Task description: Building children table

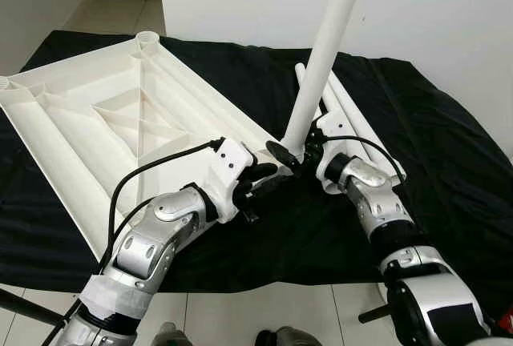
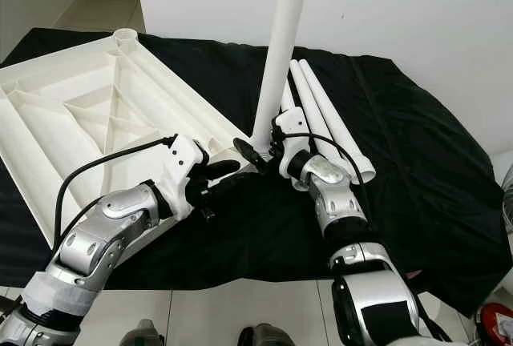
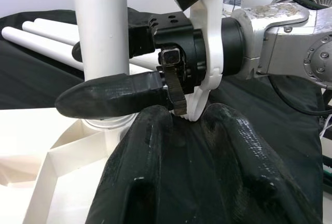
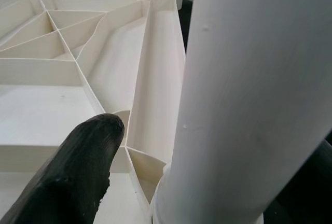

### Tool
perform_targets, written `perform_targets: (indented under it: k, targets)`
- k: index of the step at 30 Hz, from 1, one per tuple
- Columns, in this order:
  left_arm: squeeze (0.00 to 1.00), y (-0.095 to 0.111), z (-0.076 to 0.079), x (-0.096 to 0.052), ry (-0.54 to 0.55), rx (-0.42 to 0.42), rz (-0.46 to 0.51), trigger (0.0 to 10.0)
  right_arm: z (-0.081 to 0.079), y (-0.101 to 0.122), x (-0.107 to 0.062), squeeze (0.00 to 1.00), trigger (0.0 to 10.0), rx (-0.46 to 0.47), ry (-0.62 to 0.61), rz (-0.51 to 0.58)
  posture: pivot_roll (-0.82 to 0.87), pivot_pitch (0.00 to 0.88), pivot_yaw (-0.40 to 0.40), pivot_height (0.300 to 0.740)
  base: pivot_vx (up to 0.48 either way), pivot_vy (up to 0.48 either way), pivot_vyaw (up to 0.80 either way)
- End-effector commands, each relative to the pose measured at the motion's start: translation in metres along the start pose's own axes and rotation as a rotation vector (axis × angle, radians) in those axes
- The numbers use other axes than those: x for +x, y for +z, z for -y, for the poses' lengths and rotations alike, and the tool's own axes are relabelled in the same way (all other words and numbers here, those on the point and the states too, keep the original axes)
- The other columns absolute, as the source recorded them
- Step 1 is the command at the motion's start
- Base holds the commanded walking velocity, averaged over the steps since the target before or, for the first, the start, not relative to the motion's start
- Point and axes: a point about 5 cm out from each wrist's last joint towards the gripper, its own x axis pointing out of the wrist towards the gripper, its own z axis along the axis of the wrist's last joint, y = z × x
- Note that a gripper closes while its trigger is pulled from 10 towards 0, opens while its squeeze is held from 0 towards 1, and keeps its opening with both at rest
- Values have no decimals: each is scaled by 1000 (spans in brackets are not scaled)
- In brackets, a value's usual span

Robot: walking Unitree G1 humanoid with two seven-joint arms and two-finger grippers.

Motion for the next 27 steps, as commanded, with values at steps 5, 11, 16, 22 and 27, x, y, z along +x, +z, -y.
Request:
perform_targets:
  k: [5,11,16,22,27]
  targets:
    - [0,0,5,5,-93,21,-8,10000,5,-2,3,0,7451,-4,20,-25,103,0,-83,740,0,0,0]
    - [0,3,4,7,-92,29,2,10000,8,-7,-1,0,0,24,44,-40,112,0,-82,740,0,0,0]
    - [0,2,4,6,-91,32,1,10000,7,-15,-8,0,0,41,47,-33,97,0,-81,740,0,0,0]
    - [0,2,3,7,-93,32,4,10000,8,-16,-15,0,10000,62,5,12,84,0,-77,740,0,0,0]
    - [0,1,2,7,-95,39,-7,10000,8,-19,-21,0,10000,22,-151,1,73,0,-69,740,0,0,0]
